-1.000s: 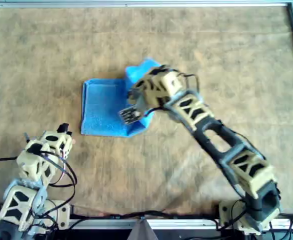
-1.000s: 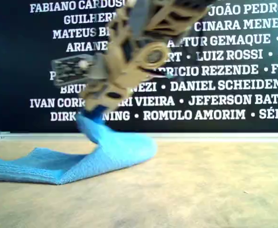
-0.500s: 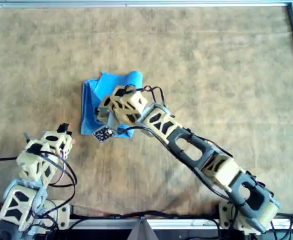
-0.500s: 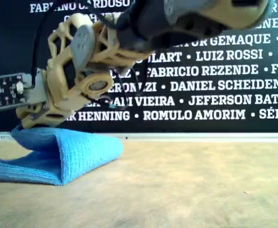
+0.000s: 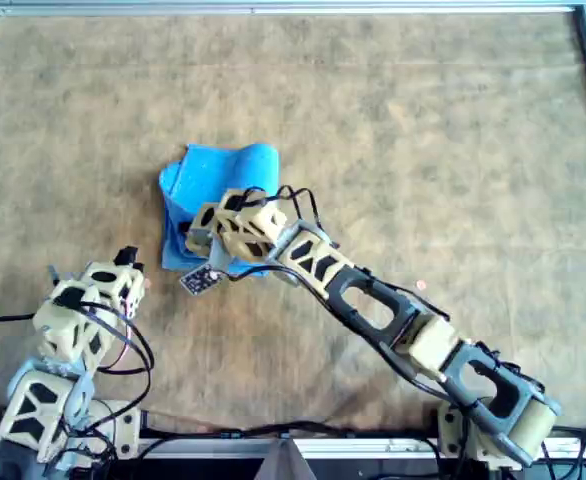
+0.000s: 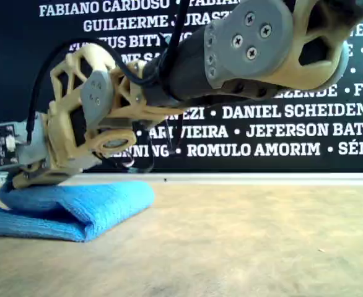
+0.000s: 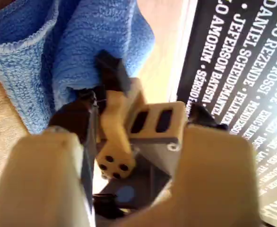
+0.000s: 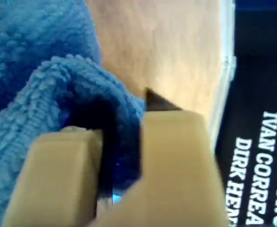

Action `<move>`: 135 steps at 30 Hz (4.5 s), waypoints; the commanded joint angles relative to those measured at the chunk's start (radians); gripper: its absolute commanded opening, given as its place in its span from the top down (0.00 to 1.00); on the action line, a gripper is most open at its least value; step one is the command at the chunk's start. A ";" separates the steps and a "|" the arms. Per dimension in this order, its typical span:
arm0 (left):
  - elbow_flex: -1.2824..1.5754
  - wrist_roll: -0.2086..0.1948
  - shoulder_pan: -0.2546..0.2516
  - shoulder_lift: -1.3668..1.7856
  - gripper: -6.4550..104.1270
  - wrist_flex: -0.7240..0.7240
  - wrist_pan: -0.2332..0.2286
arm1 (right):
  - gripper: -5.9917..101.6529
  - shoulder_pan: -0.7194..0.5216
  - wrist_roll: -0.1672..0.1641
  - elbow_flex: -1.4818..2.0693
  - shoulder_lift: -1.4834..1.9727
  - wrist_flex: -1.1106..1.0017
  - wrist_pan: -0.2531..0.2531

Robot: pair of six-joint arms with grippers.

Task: Fold a cloth

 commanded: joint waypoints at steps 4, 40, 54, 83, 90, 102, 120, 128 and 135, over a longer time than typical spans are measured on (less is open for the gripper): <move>-0.020 0.003 0.020 0.014 0.32 -0.002 -0.002 | 0.44 -0.052 0.005 -0.097 0.074 -0.034 -0.014; -0.020 -0.011 0.020 0.012 0.33 0.000 -0.002 | 0.95 -0.541 0.006 -0.064 0.520 1.112 -0.017; -0.035 0.003 0.023 0.014 0.33 0.002 -0.003 | 0.94 -0.864 -0.012 0.709 1.365 1.097 -0.014; -0.018 0.003 0.172 0.023 0.96 0.029 -0.066 | 0.94 -1.086 -0.189 2.433 2.666 0.144 0.000; -0.018 0.002 0.224 0.023 0.96 0.031 -0.066 | 0.94 -1.080 -0.173 2.790 2.813 -0.135 0.000; -0.018 0.002 0.229 0.025 0.96 0.133 -0.064 | 0.94 -1.085 -0.172 2.915 2.888 -0.207 0.002; -0.018 0.003 0.253 0.020 0.96 0.364 -0.066 | 0.95 -1.112 -0.187 2.915 2.893 0.265 0.002; -0.018 0.002 0.242 0.006 0.96 0.391 -0.081 | 0.95 -1.095 -0.187 2.915 2.875 0.344 0.002; -0.018 -0.006 0.245 0.006 0.96 0.391 -0.069 | 0.95 -1.097 -0.186 2.915 2.875 0.344 0.000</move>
